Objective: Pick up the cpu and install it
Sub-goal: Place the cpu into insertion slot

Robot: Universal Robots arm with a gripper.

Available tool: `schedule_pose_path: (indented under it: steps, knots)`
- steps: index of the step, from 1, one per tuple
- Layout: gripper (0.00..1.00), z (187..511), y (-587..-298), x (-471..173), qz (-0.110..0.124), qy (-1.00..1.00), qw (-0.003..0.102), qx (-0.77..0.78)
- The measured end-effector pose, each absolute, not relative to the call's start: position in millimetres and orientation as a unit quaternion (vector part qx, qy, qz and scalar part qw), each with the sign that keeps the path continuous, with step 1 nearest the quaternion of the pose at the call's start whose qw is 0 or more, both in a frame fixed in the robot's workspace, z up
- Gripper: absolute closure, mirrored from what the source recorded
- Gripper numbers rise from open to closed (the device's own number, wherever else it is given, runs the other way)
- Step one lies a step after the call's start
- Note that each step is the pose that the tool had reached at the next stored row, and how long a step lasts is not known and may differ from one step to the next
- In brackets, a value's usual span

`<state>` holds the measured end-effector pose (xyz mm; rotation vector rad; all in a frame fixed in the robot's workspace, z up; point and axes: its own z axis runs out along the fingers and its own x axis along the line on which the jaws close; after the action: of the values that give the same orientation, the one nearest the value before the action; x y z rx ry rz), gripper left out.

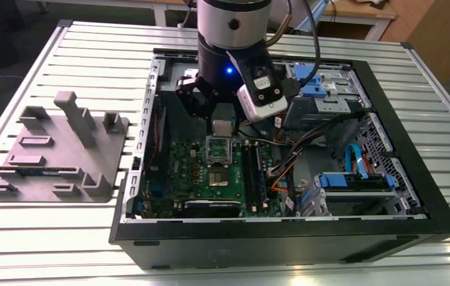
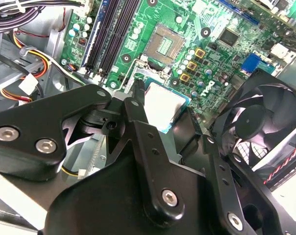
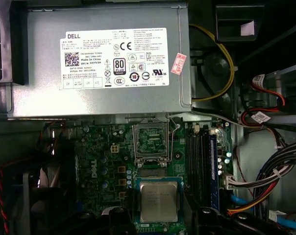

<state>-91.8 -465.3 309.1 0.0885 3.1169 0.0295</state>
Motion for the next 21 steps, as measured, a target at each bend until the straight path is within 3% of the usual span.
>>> schedule_pose_path:
  steps: [21]
  knots:
    - [0.53,285.1,-466.6,-91.8,0.009,0.999,0.012,0.028]
